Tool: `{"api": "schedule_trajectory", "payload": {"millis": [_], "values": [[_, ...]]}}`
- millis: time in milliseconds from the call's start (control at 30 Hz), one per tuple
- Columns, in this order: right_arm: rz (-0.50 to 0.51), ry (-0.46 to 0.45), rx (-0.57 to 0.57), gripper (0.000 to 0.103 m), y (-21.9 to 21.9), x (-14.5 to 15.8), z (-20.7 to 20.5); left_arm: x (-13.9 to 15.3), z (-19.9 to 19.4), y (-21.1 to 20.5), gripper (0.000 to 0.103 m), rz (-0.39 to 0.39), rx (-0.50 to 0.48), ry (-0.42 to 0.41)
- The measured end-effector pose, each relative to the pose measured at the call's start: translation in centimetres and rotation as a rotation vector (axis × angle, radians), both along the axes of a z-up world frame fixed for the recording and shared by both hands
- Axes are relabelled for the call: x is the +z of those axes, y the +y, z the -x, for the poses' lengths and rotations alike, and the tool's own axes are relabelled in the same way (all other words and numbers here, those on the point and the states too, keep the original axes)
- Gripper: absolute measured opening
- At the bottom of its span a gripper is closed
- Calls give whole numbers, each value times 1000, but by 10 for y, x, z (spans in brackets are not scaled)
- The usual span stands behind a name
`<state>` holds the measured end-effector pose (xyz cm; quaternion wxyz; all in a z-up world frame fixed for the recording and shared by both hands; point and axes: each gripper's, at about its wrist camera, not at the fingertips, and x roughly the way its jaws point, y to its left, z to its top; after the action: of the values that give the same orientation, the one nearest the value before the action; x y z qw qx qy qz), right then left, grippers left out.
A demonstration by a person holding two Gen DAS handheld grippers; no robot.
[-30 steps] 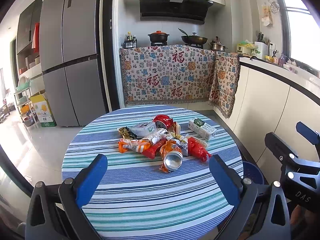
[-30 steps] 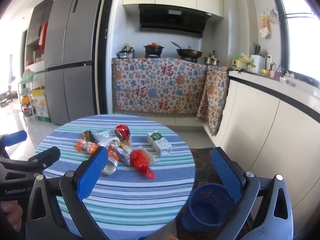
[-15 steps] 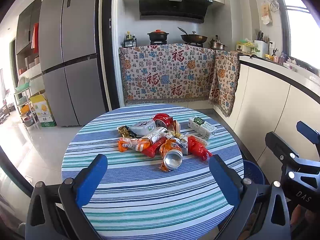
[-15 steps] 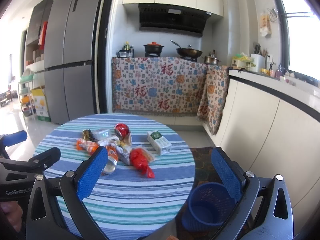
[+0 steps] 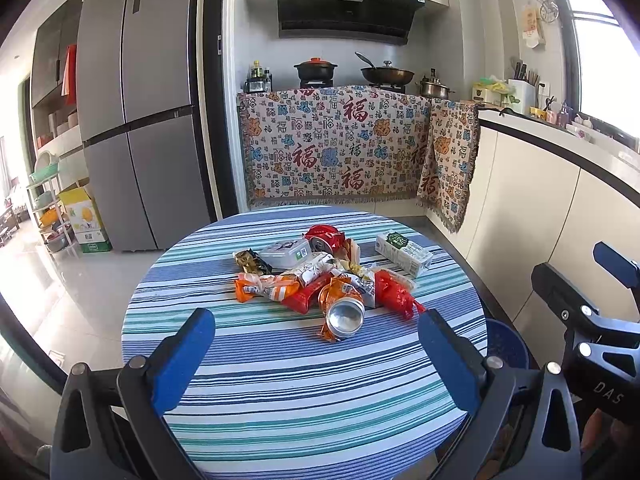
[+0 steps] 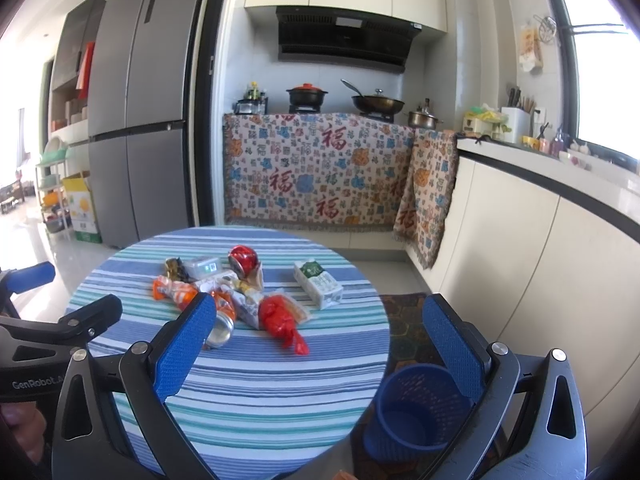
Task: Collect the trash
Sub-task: 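Reach the left tool to the crushed orange can while the right tool reaches the red bag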
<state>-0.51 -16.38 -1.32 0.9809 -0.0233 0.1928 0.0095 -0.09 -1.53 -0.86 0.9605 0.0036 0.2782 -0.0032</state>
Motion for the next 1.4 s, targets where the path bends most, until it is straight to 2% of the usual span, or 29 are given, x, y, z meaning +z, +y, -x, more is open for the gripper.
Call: {"api": "schedule_trajectory", "payload": {"millis": [233, 300, 700, 967, 1133, 1400], "values": [[-1, 8, -5, 103, -2, -5, 0, -6, -1, 1, 103, 7, -3, 15], [-3, 15, -7, 103, -3, -8, 0, -12, -3, 3, 103, 46, 24, 36], [-21, 78, -21, 103, -11, -28, -18, -67, -32, 3, 103, 46, 20, 155], [-42, 163, -5, 103, -15, -68, -41, -112, -57, -2, 103, 84, -24, 224], [-62, 241, 27, 103, -15, -102, -62, -137, -84, -8, 103, 66, -50, 277], [-87, 398, 123, 102, -8, -155, -116, -162, -129, -18, 103, 15, -67, 333]]}}
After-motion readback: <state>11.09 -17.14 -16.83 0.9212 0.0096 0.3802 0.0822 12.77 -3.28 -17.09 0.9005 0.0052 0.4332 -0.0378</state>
